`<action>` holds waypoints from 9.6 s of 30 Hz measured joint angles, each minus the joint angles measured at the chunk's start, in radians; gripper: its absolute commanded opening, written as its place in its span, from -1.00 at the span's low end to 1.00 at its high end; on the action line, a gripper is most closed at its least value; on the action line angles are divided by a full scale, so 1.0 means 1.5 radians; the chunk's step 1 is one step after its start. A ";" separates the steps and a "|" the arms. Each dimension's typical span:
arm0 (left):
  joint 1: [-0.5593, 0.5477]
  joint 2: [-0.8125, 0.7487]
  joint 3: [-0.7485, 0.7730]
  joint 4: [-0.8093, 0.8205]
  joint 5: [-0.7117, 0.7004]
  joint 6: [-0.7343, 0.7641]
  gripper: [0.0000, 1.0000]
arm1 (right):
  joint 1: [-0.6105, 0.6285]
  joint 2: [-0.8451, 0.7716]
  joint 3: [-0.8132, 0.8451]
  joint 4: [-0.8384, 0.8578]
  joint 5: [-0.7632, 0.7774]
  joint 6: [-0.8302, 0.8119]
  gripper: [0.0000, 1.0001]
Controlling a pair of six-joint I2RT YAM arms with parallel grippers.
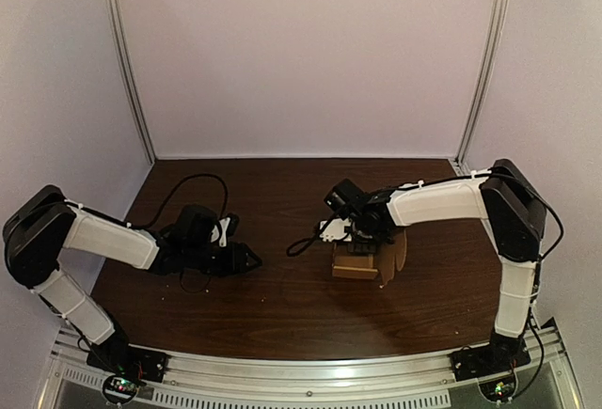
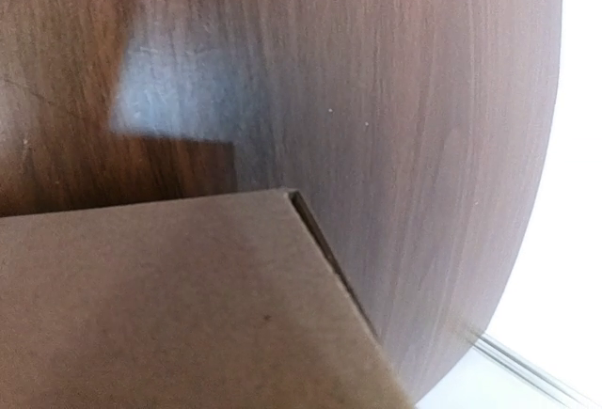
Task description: Fold the paper box
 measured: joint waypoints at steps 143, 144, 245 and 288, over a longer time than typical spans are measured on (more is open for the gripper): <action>-0.064 -0.196 0.237 -0.240 -0.025 0.423 0.60 | -0.087 0.022 0.505 -0.553 -0.713 0.134 -1.00; -0.069 -0.191 0.239 -0.234 -0.026 0.427 0.60 | -0.085 0.022 0.505 -0.553 -0.723 0.124 -1.00; -0.190 -0.267 0.308 -0.361 -0.062 0.440 0.55 | -0.057 -0.104 0.395 -0.566 -0.780 0.091 -1.00; -0.165 -0.154 0.292 -0.234 0.140 0.477 -0.30 | 0.002 -0.043 0.416 -0.568 -0.771 -0.038 -1.00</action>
